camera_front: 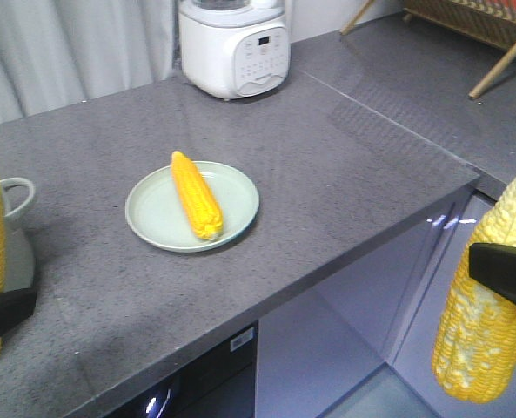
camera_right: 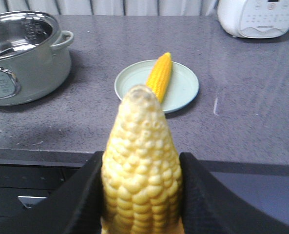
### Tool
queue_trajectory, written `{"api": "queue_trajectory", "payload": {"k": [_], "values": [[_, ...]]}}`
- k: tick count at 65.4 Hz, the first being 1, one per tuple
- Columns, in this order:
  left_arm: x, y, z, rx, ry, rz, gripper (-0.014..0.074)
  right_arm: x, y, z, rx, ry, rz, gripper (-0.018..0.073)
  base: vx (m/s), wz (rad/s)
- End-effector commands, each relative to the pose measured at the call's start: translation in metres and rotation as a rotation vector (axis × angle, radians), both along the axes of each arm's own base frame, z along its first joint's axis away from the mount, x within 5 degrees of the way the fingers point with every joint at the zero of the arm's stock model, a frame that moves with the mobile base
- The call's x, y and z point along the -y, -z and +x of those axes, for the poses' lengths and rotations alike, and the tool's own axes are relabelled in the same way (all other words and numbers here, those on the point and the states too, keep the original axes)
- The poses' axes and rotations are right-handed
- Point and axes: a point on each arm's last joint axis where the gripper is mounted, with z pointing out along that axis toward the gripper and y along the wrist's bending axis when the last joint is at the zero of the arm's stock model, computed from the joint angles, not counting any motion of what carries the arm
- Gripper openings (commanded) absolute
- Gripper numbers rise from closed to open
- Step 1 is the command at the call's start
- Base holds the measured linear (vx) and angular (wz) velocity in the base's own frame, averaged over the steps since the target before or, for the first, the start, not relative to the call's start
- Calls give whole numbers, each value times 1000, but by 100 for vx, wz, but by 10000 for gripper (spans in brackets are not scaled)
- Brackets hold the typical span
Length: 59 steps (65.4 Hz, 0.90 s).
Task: Distribute corn equally
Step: 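Turn the base away from the pot toward the other counter holding both cobs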
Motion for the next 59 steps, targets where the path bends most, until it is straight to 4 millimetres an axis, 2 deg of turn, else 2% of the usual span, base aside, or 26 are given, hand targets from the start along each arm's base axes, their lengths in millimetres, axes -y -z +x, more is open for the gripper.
{"api": "queue_trajectory", "payload": {"k": [1, 59], "values": [[1, -13, 2, 73, -15, -57, 244, 1, -12, 2, 70, 28, 43, 254, 0, -30], [1, -13, 2, 73, -15, -57, 244, 1, -12, 2, 69, 28, 43, 254, 0, -29]]}}
